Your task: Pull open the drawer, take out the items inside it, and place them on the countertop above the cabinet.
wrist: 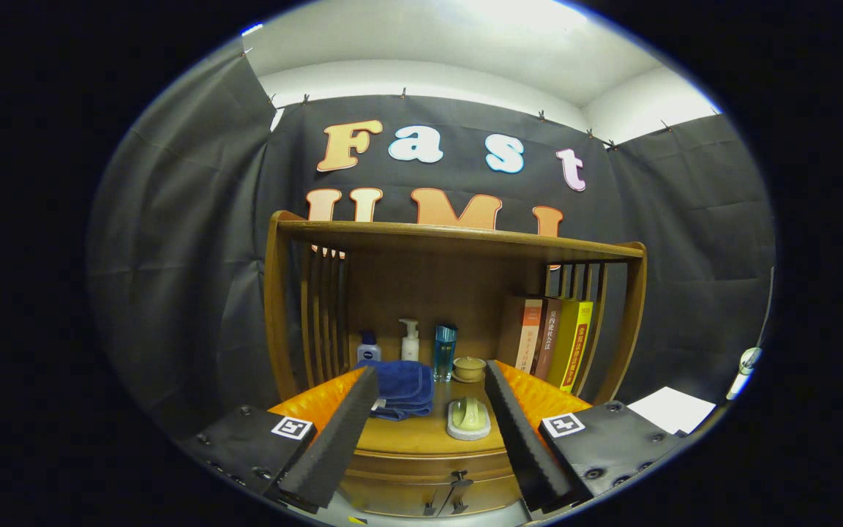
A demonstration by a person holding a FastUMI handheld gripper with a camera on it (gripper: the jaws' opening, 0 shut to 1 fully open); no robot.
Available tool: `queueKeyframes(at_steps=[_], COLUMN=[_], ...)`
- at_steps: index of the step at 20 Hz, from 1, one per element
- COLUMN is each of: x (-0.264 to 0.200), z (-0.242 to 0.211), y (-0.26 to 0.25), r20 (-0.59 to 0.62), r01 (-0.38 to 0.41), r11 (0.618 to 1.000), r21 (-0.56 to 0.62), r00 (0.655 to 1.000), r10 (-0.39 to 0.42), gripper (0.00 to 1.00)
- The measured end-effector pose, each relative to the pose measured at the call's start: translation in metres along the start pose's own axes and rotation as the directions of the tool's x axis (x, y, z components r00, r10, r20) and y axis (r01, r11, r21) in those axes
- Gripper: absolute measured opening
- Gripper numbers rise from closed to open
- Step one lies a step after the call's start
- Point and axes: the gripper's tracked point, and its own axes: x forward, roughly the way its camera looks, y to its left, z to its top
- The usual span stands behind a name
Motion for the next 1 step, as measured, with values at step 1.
queueKeyframes(at_steps=[1], x=[-0.0003], z=[-0.0001], y=[0.0012], r20=[-0.001], r01=[-0.001], r11=[1.000], r21=[0.001], r00=[1.000], r10=[0.001], gripper=[0.98])
